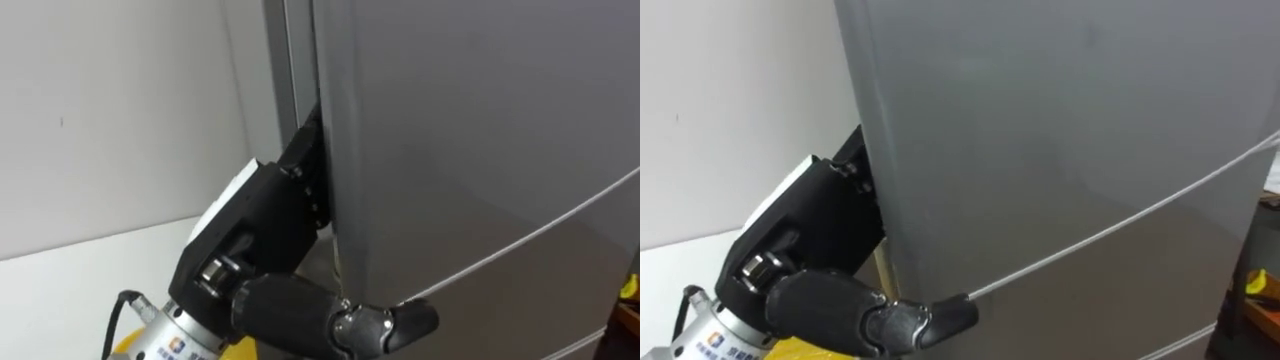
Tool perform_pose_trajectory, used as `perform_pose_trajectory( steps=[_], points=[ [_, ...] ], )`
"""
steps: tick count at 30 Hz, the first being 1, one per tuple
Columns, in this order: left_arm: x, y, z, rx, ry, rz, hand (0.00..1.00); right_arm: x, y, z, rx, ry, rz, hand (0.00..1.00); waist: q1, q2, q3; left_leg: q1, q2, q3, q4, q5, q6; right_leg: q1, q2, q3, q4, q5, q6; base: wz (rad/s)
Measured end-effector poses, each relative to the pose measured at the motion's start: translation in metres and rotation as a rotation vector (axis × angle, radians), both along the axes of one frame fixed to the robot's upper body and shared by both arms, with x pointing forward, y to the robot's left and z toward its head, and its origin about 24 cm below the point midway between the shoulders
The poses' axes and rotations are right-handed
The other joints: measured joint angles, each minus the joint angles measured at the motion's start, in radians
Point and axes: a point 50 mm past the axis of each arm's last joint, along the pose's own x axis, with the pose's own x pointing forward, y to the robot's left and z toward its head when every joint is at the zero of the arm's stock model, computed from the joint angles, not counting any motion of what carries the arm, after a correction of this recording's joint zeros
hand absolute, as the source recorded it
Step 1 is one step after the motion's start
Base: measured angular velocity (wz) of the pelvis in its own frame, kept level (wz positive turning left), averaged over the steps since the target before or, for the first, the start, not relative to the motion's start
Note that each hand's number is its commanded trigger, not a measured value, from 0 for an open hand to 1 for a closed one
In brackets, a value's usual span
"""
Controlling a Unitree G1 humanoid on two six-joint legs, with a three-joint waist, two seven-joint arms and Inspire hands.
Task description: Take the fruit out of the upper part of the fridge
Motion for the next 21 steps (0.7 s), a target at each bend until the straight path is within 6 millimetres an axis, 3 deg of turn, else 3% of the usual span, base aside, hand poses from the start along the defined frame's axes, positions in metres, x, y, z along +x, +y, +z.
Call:
perform_pose_trajectory(
  steps=[8,10,12,21],
  points=[
    [0.003,-0.014,0.006,-0.023,-0.016,-0.085,0.0,-0.008,-0.005,0.002,-0.011,0.011,-0.035,0.0,-0.053,0.003,-0.0002,0.005,0.001,0.052,-0.012,-0.004,0.006,-0.012,0.003,0.035,0.003,0.004,0.007,-0.13],
    [0.002,-0.023,0.009,-0.015,-0.034,-0.139,0.0,-0.008,-0.008,0.002,-0.018,0.011,-0.036,0.0,-0.058,0.012,0.0036,0.005,0.007,0.066,-0.023,-0.016,0.032,-0.021,0.011,0.036,0.006,0.008,0.01,-0.02],
    [0.002,-0.028,0.009,-0.013,-0.031,-0.174,0.0,-0.007,-0.009,0.003,-0.022,0.005,-0.038,0.0,-0.058,0.015,0.0024,0.004,0.009,0.072,-0.024,-0.019,0.036,-0.023,0.013,0.045,0.006,0.015,0.013,-0.16],
    [-0.003,-0.043,0.011,-0.005,-0.039,-0.308,0.0,-0.001,-0.011,0.004,-0.021,-0.025,-0.077,0.0,-0.095,0.014,0.0018,0.004,0.013,0.092,-0.024,-0.021,0.039,-0.035,0.02,0.071,0.003,0.024,0.012,-0.09]
  ],
)
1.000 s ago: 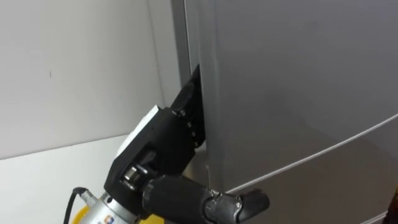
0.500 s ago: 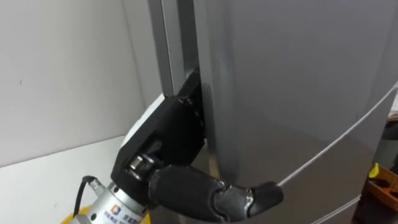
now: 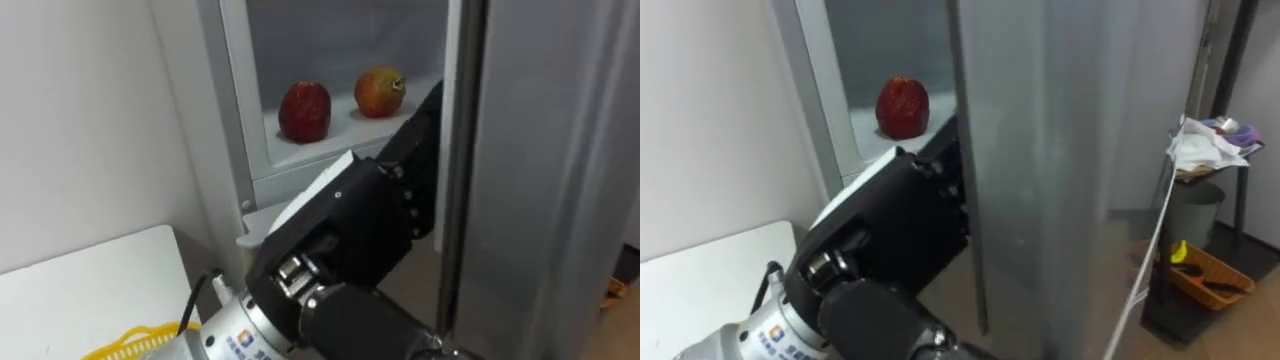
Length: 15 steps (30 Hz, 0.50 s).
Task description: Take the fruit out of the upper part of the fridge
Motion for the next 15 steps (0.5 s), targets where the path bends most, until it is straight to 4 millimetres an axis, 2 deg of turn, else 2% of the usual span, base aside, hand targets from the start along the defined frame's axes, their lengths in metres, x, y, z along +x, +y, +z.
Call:
perform_pose_trajectory(
  steps=[6,15],
  points=[
    [0.001,-0.007,-0.002,0.037,-0.006,-0.06,0.0,0.002,-0.001,0.0,-0.001,-0.011,-0.014,0.0,-0.014,0.002,-0.0015,0.001,0.001,0.008,0.002,0.0,0.0,-0.002,0.002,0.012,-0.002,0.0,-0.001,-0.07],
    [0.006,-0.015,0.003,0.071,-0.037,-0.116,0.0,0.001,-0.002,0.001,0.006,-0.022,-0.063,0.0,-0.02,0.014,-0.0098,0.002,0.001,0.012,0.005,0.0,0.0,-0.003,0.002,0.016,-0.004,0.0,-0.001,0.0]
  ],
)
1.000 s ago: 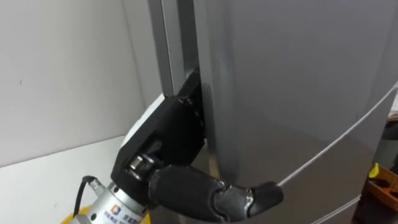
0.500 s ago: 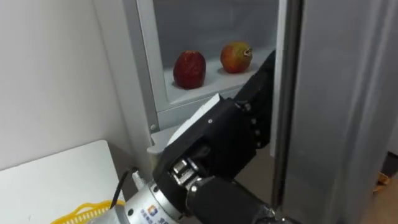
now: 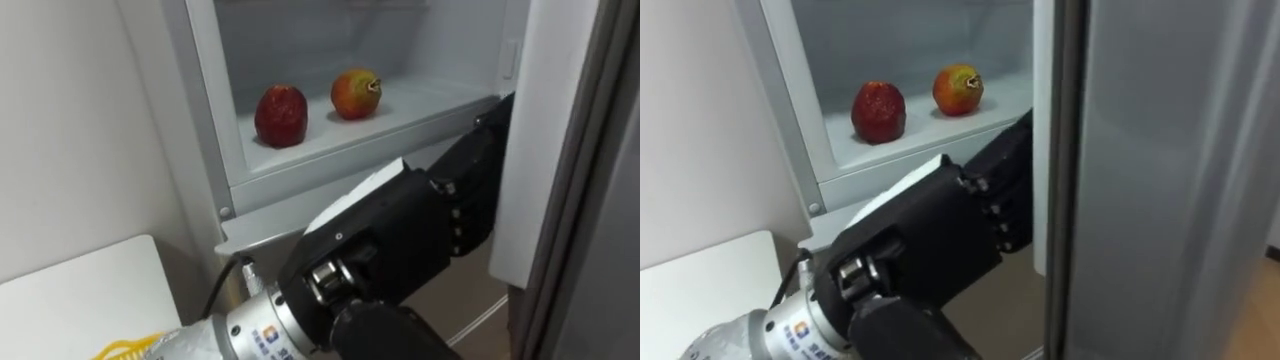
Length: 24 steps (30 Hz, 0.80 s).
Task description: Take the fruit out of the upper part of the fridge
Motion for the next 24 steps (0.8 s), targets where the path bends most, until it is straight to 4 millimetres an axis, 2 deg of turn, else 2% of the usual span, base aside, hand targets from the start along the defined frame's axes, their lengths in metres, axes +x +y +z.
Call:
perform_pose_trajectory(
  steps=[5,11,17,20,24],
  points=[
    [0.0,0.0,-0.001,0.007,0.006,-0.001,0.0,-0.002,0.0,0.0,0.015,0.004,-0.018,0.0,-0.005,0.004,-0.0022,0.001,0.0,0.0,0.001,0.0,0.0,0.001,0.0,0.0,0.0,0.0,0.0,0.0],
    [0.0,-0.002,-0.001,0.001,0.012,-0.004,0.0,-0.004,-0.006,0.002,0.014,0.013,-0.017,0.0,-0.016,0.007,-0.0008,0.001,0.001,0.001,0.0,0.0,0.0,0.0,0.0,0.0,0.003,0.0,0.0,0.0],
    [0.003,-0.013,0.003,0.022,-0.004,-0.041,0.0,-0.002,-0.008,0.003,0.019,0.01,-0.018,0.0,-0.019,0.008,0.0,-0.002,0.001,0.0,-0.004,0.0,0.0,0.002,0.001,-0.001,0.001,0.0,0.0,0.0],
    [0.002,-0.02,0.009,0.034,-0.034,-0.068,0.0,0.0,-0.01,0.004,0.014,0.006,-0.017,0.0,-0.02,0.014,0.0029,-0.002,0.001,0.0,-0.007,0.0,0.0,0.002,0.002,0.0,0.002,0.001,0.0,0.0],
    [0.0,-0.028,0.013,0.045,-0.052,-0.098,0.0,0.003,-0.012,0.005,0.004,-0.003,-0.016,0.0,-0.041,0.022,0.006,-0.005,0.002,0.0,-0.007,-0.001,-0.001,0.001,0.003,0.0,0.001,0.001,-0.001,0.0]
  ],
)
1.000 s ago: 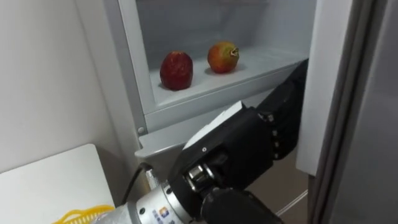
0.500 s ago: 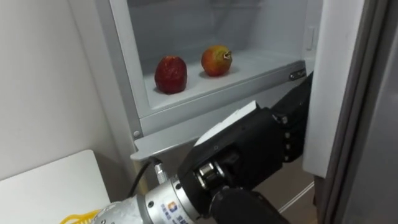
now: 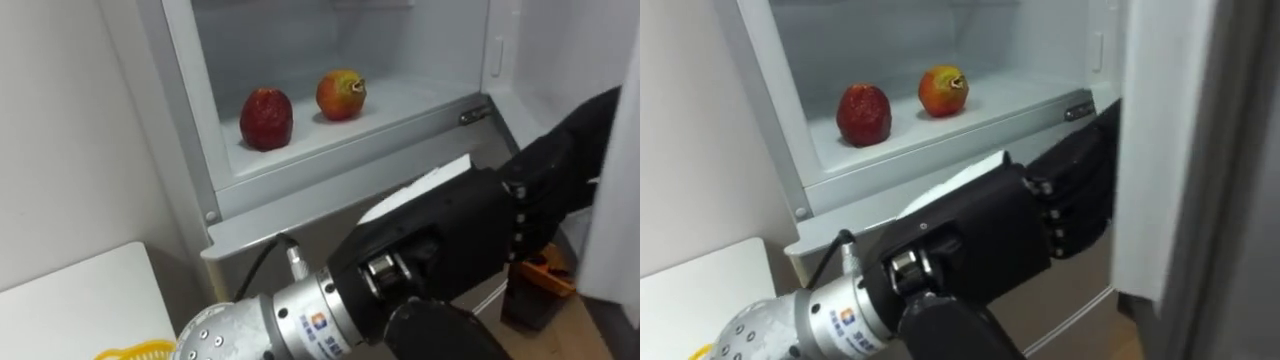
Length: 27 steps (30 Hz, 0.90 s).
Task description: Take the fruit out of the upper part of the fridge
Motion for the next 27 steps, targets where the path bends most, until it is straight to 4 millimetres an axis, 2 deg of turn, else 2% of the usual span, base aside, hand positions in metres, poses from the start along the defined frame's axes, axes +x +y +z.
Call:
perform_pose_trajectory(
  steps=[2,4,15,22,27],
  points=[
    [0.0,-0.005,0.002,0.01,-0.011,-0.012,0.0,0.001,0.0,0.0,-0.006,-0.005,0.002,0.0,-0.006,0.002,0.001,-0.002,0.0,0.0,0.0,0.0,0.0,0.0,0.0,0.0,0.002,0.0,0.0,0.0],
    [0.001,-0.012,0.005,0.022,-0.021,-0.034,0.0,0.002,-0.001,0.0,-0.017,-0.007,0.01,0.0,-0.007,0.006,-0.0012,-0.005,0.0,0.002,0.001,0.0,0.0,-0.013,0.0,0.002,0.004,0.0,-0.001,0.0],
    [-0.005,-0.026,0.018,-0.007,-0.053,-0.085,0.0,0.004,-0.003,0.001,-0.036,-0.014,0.005,0.0,-0.026,0.023,-0.0032,-0.011,0.0,0.002,0.01,0.001,-0.001,-0.018,-0.001,0.005,0.002,-0.002,-0.001,0.0],
    [-0.011,-0.036,0.022,-0.048,-0.05,-0.126,0.0,0.003,-0.002,0.001,-0.038,-0.011,0.001,0.0,-0.026,0.024,-0.003,-0.006,0.0,0.002,0.01,0.001,-0.001,-0.014,0.0,0.005,0.002,-0.002,-0.002,0.0],
    [-0.01,-0.036,0.022,-0.041,-0.047,-0.121,0.0,0.006,-0.002,0.001,-0.041,-0.015,0.022,0.0,-0.021,0.023,-0.0025,-0.005,0.001,0.009,0.01,0.001,-0.002,-0.016,0.0,0.007,0.007,-0.002,-0.003,-0.02]
  ],
)
